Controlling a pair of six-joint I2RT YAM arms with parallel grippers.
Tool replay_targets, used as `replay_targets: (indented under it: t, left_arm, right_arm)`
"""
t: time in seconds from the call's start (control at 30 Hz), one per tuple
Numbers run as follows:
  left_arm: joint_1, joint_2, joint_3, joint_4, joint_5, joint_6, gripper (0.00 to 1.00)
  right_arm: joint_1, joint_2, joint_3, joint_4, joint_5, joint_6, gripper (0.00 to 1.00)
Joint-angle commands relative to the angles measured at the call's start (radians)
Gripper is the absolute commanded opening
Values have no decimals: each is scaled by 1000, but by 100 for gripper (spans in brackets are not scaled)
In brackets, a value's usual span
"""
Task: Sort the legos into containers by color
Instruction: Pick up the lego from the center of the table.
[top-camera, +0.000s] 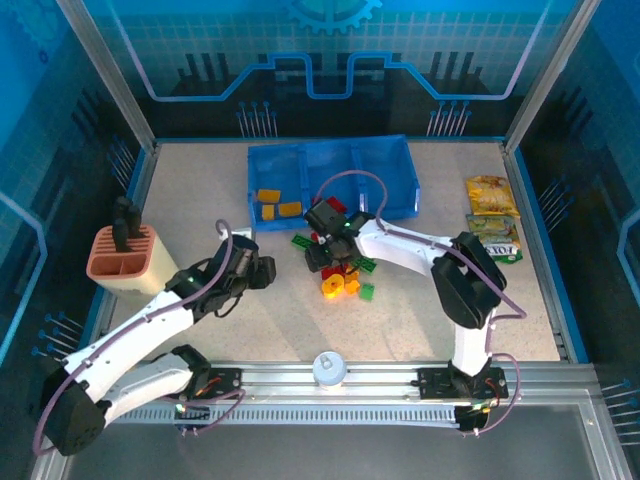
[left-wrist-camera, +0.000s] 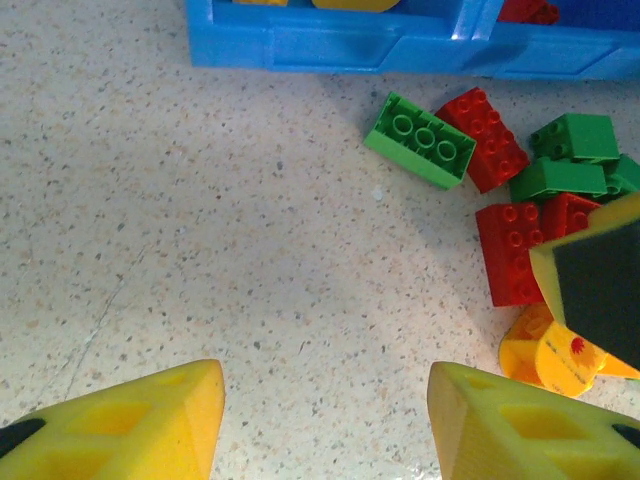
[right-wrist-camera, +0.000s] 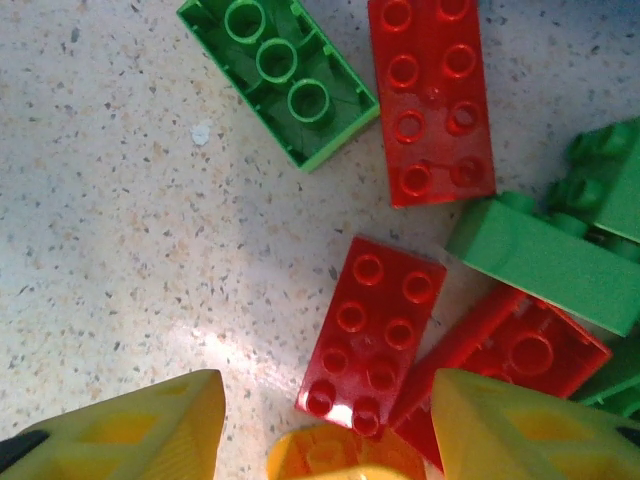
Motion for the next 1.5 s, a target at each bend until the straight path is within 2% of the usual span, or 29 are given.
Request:
replay_targets:
  t: [0.0, 0.33, 0.6, 0.87, 1.17, 1.3, 1.47]
  left_arm:
    - [-3, -39, -21, -33, -24, -39, 57]
    - [-4, -66, -41, -34, -21, -46, 57]
    - [-5, -73, -52, -28, -21, -52, 57]
    - [-6, -73, -51, -27, -26, -52, 57]
    - [-5, -69, -55, -24, -24, -51, 57]
    - [-5, -78, -59, -25, -25, -53, 57]
    - [-5, -82, -63, -26, -30, -51, 57]
  right_arm:
    - [10, 61, 53, -77, 36, 29, 57]
    - [18, 163, 114, -129, 81, 48, 56]
    - [37, 203, 115, -117, 37, 32, 53]
    - [46, 217, 123, -137, 53, 32, 51]
    - [70, 218, 156, -209, 192, 72, 56]
    - [70, 222, 153, -206, 202, 87, 57]
    - [72, 241, 148, -176, 152, 89, 58]
